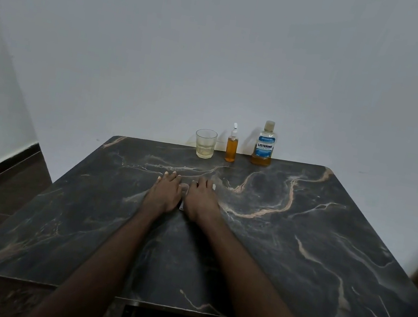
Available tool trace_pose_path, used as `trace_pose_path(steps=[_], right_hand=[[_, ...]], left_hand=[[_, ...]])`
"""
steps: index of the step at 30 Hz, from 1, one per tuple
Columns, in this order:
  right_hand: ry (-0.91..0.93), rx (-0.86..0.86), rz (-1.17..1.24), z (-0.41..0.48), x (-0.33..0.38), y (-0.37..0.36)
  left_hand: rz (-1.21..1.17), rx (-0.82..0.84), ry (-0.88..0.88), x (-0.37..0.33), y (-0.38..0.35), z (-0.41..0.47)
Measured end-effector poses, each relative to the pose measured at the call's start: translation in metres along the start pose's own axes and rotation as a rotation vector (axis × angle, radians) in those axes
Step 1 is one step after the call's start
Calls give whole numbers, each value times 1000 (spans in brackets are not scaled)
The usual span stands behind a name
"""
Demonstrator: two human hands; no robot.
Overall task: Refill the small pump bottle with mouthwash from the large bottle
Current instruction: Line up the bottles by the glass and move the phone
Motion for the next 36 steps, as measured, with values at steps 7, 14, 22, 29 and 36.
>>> trace_pose_path(steps=[7, 14, 22, 29, 36], right_hand=[[126, 94, 28, 2, -17, 3], [102, 117, -36, -8, -68, 21], [-132, 114, -60, -14, -163, 50], [-191, 43, -33, -45, -130, 33], [117, 61, 26, -78, -42, -4]], left_hand=[[14, 8, 6, -1, 1, -2], [10, 15, -4, -3, 4, -4], [12, 18, 1, -4, 5, -6], [34, 17, 11, -3, 3, -4], [10, -1, 15, -3, 1, -3]])
Point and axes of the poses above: each hand's wrist, its own z-axis towards the middle knuckle, its own y-axis out of the back of the hand, x = y × z, the point moved 1 cm from there along z, towards the middle knuckle, and after that the axes turned 11 degrees about -y, right-handed, at the moved point
